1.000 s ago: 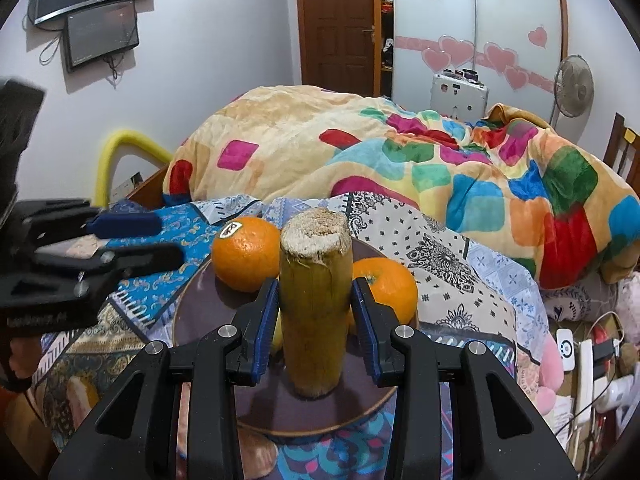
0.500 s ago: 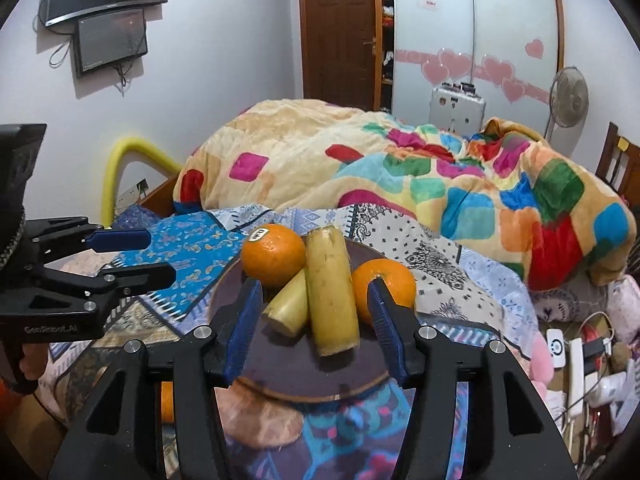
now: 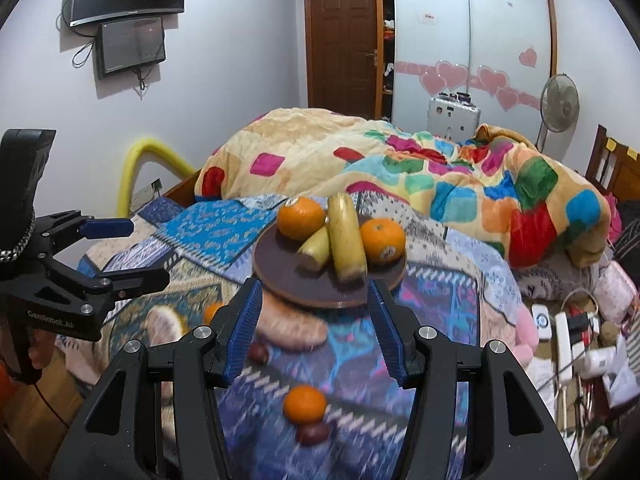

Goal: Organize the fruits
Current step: 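Move the left tool to the pomelo segment while the right tool approaches an orange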

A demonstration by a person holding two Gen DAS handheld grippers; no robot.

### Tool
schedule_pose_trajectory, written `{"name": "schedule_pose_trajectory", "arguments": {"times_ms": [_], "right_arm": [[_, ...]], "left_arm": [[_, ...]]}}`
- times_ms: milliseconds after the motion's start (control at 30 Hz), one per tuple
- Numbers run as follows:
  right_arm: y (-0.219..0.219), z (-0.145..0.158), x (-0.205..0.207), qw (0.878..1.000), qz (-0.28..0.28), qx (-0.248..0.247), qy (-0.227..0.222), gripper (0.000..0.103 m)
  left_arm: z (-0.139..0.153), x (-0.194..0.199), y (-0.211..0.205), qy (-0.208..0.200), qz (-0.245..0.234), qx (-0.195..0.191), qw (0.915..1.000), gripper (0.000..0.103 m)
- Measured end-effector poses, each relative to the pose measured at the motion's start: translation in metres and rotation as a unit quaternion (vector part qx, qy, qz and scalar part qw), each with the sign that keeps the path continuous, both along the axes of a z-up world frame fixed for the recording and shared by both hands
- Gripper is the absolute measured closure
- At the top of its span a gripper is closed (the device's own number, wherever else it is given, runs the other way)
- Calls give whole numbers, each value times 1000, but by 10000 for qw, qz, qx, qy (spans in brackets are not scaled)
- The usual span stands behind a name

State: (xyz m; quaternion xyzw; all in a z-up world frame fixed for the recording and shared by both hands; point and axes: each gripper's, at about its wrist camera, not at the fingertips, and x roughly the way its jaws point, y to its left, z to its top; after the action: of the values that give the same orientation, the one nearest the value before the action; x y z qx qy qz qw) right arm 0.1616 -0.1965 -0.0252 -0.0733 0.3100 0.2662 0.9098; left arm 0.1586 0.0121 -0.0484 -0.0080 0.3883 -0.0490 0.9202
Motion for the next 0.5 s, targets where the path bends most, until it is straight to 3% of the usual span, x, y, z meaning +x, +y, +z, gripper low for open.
{"name": "schedule_pose_trajectory", "arguments": {"times_ms": [500], "right_arm": [[-23,-51,-30,9984,-123,-123,530,51]], "left_arm": [[-69,-19,-10,691,414,-175,9966,5]]}}
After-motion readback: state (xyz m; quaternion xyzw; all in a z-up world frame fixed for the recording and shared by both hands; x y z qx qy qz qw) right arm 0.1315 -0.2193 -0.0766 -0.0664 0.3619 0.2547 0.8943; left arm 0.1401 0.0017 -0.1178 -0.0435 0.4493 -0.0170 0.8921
